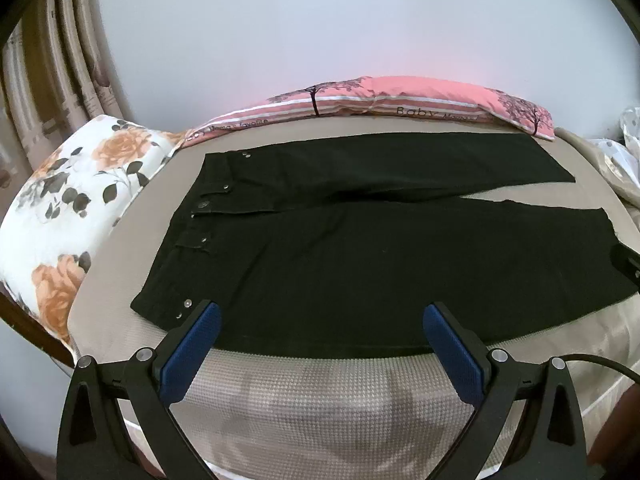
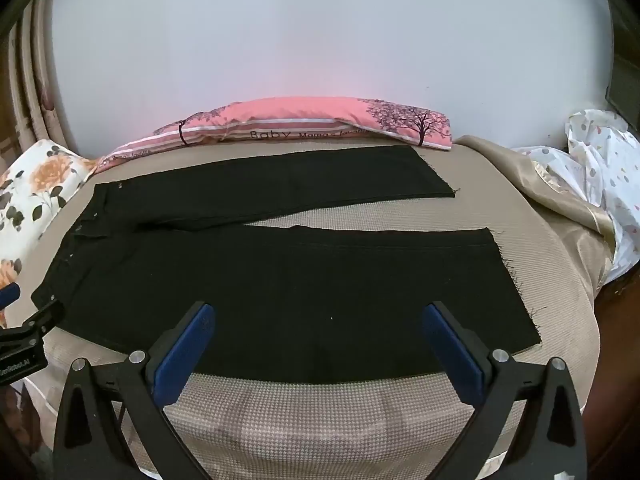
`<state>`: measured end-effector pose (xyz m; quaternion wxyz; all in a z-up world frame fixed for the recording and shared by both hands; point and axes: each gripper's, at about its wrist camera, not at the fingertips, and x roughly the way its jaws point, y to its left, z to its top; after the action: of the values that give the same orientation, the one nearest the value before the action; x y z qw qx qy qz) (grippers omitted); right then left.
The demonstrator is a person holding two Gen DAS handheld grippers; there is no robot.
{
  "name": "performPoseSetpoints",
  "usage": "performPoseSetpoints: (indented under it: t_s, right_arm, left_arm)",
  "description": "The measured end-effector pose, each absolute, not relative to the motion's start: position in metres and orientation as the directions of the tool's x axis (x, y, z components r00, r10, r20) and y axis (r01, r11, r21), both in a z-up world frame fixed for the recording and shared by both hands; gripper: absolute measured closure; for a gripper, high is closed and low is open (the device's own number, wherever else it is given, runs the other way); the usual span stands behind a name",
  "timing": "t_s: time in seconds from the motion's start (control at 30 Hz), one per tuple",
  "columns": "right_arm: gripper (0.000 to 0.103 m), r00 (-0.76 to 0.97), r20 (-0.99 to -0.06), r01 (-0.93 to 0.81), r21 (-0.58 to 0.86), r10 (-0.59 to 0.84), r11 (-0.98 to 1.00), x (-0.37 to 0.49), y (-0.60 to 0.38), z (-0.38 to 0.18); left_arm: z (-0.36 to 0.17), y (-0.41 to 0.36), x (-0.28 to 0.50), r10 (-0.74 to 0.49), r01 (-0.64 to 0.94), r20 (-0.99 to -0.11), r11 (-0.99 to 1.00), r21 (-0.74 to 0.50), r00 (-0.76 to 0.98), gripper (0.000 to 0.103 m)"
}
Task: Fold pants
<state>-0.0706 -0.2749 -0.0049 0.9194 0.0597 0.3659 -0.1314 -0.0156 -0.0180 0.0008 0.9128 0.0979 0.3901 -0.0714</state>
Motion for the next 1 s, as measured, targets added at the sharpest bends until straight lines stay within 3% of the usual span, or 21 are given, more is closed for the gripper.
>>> performPoseSetpoints:
  t_s: [0.5,1.0]
  right_arm:
    - [0.0,0.718,-0.667,0.276,0.01,-0.2,0.961,-0.0705,-0.2701,-0.0017]
    - [0.0,0.72,-0.667,0.275,0.022,-0.191,0.961,-0.0722,-0.2732,-0.001]
  left_arm:
    - [-0.0058,-0.0172,-0.0137,-0.114,0.227,-0.755,0.973,0.048,0.646,0.002]
    - [-0.0086,-0.012,-0.0155,-0.097,0.194,-0.762,0.98,0.038,0.64,0.002]
